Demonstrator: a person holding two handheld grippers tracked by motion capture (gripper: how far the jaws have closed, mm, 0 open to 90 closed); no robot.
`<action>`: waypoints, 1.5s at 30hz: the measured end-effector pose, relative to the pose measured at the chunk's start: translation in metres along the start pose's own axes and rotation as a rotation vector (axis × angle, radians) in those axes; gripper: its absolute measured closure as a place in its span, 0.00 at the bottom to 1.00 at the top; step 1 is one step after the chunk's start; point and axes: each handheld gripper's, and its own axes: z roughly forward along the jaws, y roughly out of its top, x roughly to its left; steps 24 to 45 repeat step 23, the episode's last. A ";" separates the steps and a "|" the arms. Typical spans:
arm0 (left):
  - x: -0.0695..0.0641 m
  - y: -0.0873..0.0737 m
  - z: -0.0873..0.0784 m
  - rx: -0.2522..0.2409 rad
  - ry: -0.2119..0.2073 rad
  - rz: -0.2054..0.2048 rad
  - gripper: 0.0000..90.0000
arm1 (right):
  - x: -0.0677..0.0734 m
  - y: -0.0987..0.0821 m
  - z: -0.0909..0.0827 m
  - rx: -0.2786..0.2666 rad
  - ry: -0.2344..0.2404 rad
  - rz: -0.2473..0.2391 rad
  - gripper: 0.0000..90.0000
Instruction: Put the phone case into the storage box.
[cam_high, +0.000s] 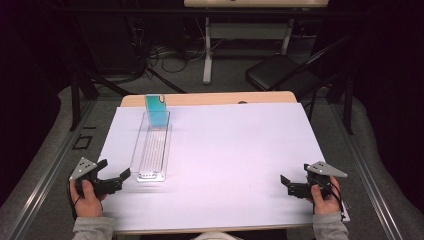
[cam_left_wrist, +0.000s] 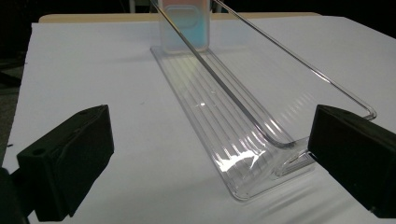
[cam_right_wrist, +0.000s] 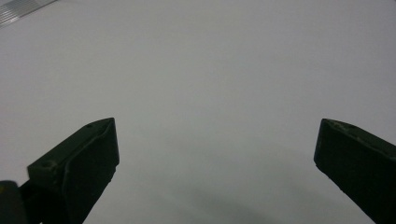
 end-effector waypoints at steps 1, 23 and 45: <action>0.000 0.000 0.000 0.000 0.001 0.002 0.00 | -0.002 -0.001 0.001 0.000 0.002 0.007 0.00; 0.004 -0.002 0.002 -0.001 0.006 -0.025 0.00 | -0.003 -0.002 0.003 0.007 -0.004 0.037 0.01; 0.004 -0.002 0.002 -0.001 0.006 -0.025 0.00 | -0.003 -0.002 0.003 0.007 -0.004 0.037 0.01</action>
